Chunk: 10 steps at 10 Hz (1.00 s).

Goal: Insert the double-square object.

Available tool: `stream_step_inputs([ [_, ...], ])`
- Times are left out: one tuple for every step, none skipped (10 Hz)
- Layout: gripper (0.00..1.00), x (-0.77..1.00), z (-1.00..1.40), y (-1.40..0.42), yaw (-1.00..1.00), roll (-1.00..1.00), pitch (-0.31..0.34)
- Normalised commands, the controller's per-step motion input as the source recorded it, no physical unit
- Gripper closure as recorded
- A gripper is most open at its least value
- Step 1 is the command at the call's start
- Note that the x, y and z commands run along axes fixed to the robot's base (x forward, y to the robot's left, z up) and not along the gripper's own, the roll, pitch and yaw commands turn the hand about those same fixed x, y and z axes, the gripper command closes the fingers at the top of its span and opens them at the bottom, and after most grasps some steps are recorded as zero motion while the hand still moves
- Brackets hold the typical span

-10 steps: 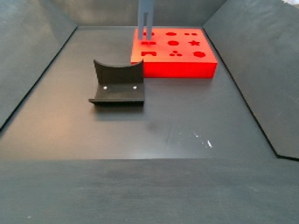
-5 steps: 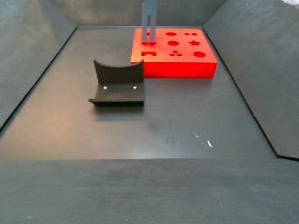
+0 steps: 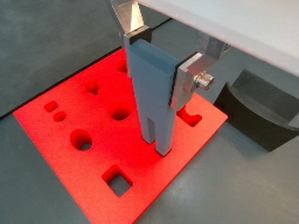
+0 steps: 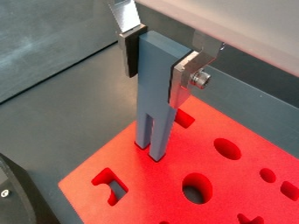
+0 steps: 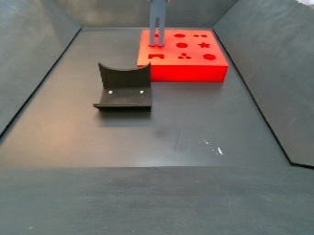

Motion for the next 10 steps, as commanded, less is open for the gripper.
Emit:
stream_step_inputs([
  [1.00, 0.00, -0.43, 0.00, -0.09, 0.06, -0.051],
  [1.00, 0.01, -0.39, 0.00, -0.12, 0.05, -0.023],
  [1.00, 0.02, -0.37, 0.00, -0.11, 0.02, -0.013],
  [1.00, 0.00, -0.52, 0.05, -0.07, 0.00, -0.074],
  [1.00, 0.00, -0.66, 0.09, -0.05, 0.00, -0.096],
  [1.00, 0.00, -0.76, 0.09, -0.04, 0.00, -0.083],
  [1.00, 0.00, -0.86, 0.05, -0.04, 0.00, -0.113],
  [1.00, 0.00, -0.74, 0.00, -0.01, 0.00, -0.136],
  [1.00, 0.00, -0.14, 0.00, 0.00, -0.04, -0.074],
  [1.00, 0.00, 0.00, 0.00, 0.00, 0.00, 0.000],
])
